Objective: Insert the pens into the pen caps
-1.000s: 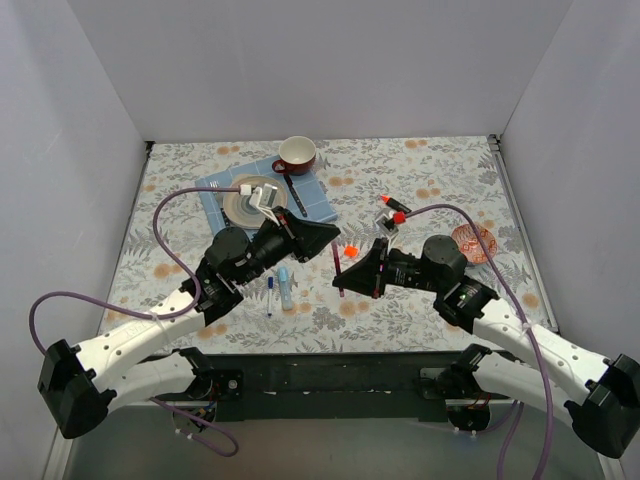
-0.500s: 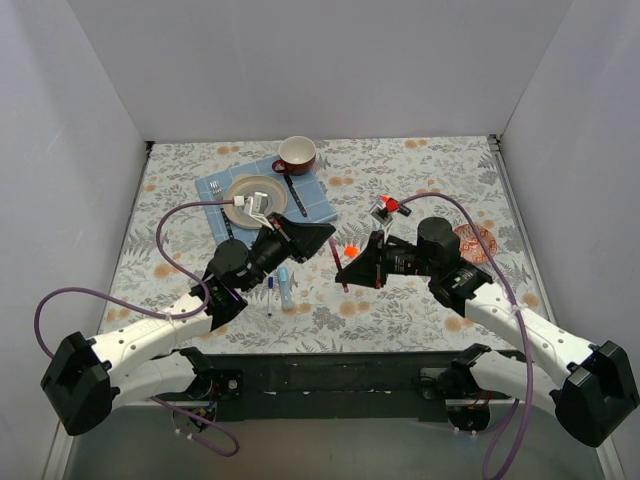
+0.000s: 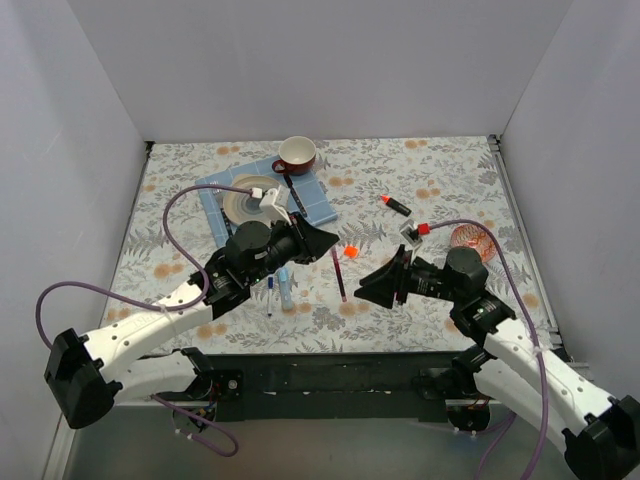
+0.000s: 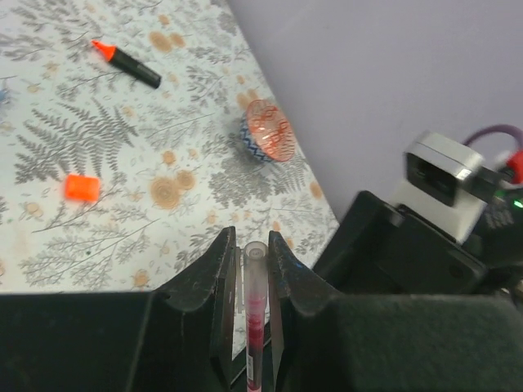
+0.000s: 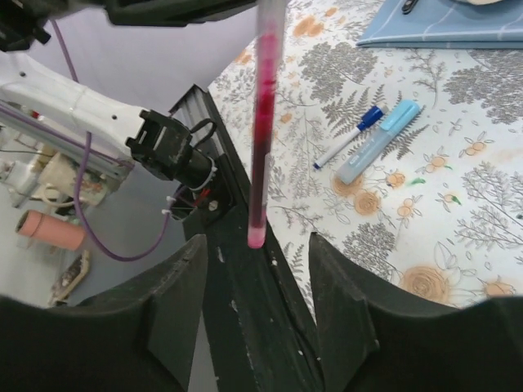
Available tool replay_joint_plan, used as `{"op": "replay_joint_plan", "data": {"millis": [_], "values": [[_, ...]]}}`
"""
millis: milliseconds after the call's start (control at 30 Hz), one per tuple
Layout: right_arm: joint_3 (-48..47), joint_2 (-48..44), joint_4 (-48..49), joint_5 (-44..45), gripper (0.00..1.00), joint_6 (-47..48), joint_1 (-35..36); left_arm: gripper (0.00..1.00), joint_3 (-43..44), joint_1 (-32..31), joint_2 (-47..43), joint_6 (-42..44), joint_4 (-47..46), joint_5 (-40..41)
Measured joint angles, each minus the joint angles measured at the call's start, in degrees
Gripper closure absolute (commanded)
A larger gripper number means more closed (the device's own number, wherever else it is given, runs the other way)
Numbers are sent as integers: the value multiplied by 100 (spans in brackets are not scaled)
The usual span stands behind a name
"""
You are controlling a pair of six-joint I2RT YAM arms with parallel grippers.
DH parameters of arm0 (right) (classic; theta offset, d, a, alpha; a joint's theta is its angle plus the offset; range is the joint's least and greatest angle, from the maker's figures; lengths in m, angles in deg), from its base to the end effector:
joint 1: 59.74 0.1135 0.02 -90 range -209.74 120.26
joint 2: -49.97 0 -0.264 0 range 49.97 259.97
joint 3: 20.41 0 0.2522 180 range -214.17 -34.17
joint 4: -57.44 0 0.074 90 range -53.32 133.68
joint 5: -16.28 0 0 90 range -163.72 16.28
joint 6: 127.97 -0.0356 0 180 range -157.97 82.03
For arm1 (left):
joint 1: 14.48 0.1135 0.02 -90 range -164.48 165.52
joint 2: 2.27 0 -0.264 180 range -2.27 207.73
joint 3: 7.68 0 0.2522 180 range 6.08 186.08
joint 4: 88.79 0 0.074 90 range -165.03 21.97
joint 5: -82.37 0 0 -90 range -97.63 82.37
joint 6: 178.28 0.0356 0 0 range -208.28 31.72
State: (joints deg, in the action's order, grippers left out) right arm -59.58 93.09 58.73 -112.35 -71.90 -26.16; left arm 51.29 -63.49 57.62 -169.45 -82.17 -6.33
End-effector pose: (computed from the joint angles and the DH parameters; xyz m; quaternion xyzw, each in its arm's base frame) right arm 0.1382 0.1184 0.2719 -0.2263 0.6833 0.5610 0.4088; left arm 0.1635 -0.1869 0.3234 -0.2155 0.7205 -0.5941 0.2853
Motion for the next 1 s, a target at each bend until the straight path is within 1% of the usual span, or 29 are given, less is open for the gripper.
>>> {"op": "replay_joint_plan", "data": {"millis": [33, 67, 133, 200, 300, 400, 567, 667, 833, 900, 933, 967, 1000], "values": [[63, -238, -199, 48, 36, 20, -11, 100, 83, 17, 85, 24, 166, 55], [101, -433, -365, 103, 29, 66, -11, 100, 160, 39, 190, 46, 313, 125], [118, -905, -793, 284, 25, 122, -9, 100, 302, 81, 424, 94, 531, 262], [118, -1311, -1147, 461, 23, 164, -9, 100, 411, 142, 748, 105, 734, 422], [107, -1639, -1550, 669, 23, 243, -9, 100, 533, 260, 1338, 87, 979, 575], [94, -1648, -1899, 820, 23, 273, -9, 100, 684, 409, 2035, 105, 1263, 693], [61, -1624, -2177, 918, 23, 286, -9, 100, 1117, 693, 3084, 260, 1908, 802], [11, -1596, -2218, 955, 23, 286, -9, 100, 1279, 800, 3438, 319, 2135, 837], [-72, -1534, -2229, 1082, 24, 286, -9, 100, 1379, 841, 3768, 293, 2435, 839], [-114, -1510, -2269, 1335, 25, 284, -9, 91, 1416, 841, 3893, 269, 2524, 844], [-133, -1508, -2286, 1521, 25, 289, -9, 84, 1421, 841, 3932, 247, 2562, 857], [-168, -1493, -2319, 1707, 25, 291, -11, 76, 1421, 841, 3958, 223, 2614, 883], [-234, -1445, -2371, 1888, 25, 317, -11, 60, 1421, 846, 3967, 212, 2671, 905]]}}
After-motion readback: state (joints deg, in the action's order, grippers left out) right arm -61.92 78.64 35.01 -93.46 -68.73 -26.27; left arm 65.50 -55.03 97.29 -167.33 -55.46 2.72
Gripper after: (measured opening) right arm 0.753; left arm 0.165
